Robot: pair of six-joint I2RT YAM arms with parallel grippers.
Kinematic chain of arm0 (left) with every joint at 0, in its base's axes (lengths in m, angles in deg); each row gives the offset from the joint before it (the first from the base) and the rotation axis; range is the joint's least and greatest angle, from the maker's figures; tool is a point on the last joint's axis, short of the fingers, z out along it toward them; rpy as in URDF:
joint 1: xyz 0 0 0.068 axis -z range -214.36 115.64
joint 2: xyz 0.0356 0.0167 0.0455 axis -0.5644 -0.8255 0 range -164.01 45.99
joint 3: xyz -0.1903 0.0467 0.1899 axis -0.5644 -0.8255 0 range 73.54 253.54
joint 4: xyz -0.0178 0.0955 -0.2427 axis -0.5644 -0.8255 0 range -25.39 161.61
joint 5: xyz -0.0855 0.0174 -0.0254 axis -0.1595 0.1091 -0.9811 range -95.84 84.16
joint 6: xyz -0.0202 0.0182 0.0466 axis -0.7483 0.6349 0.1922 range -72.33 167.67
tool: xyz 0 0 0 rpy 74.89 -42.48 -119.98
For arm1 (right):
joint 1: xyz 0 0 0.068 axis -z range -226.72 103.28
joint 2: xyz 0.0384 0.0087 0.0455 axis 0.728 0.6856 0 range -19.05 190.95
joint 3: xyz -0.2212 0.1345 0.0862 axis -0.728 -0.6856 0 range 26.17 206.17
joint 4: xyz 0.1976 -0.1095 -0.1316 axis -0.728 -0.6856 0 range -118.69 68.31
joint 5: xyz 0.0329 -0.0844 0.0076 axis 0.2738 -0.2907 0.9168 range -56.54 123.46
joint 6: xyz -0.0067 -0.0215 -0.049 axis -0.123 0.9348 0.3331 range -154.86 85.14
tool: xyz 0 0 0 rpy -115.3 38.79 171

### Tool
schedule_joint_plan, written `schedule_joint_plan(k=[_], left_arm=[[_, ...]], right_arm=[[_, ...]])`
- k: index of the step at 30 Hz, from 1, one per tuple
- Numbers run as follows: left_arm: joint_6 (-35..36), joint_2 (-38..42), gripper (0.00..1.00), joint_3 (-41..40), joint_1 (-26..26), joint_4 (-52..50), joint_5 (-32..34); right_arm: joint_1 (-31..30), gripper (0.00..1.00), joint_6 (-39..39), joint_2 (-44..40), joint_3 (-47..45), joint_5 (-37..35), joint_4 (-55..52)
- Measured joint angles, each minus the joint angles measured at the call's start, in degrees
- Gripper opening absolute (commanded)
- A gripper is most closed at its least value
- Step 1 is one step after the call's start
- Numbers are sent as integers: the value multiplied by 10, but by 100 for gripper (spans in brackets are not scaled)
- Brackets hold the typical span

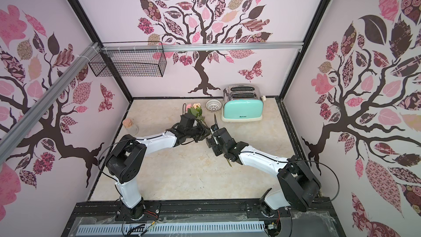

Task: Wrap bouquets with tape
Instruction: Wrap the tape around the bouquet.

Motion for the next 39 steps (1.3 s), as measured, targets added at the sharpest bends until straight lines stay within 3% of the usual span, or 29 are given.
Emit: schedule_joint_plan(k=[6, 14, 20, 22, 27, 28, 32, 39], left_arm=[[0, 0, 26, 17, 0, -8, 0], [-1, 4, 25, 23, 0, -10, 0], [-5, 7, 3, 36, 0, -14, 0], [-3, 7, 0, 40, 0, -14, 0], [-2, 7, 0, 41, -1, -20, 2], [0, 7, 0, 41, -1, -22, 3], [9, 7, 0, 41, -1, -20, 2], [14, 7, 0, 41, -3, 2, -8]], right_arm=[[-44, 0, 45, -11, -1, -92, 12], [-53, 0, 92, -37, -14, -117, 25], [-59, 0, 115, -42, -17, -125, 35], [-59, 0, 117, -42, -17, -128, 39], [-60, 44, 98, -46, -17, -119, 50], [-60, 48, 94, -51, -17, -114, 51], [-24, 57, 28, -81, -17, -8, 53], [131, 57, -159, -102, -44, 260, 116]])
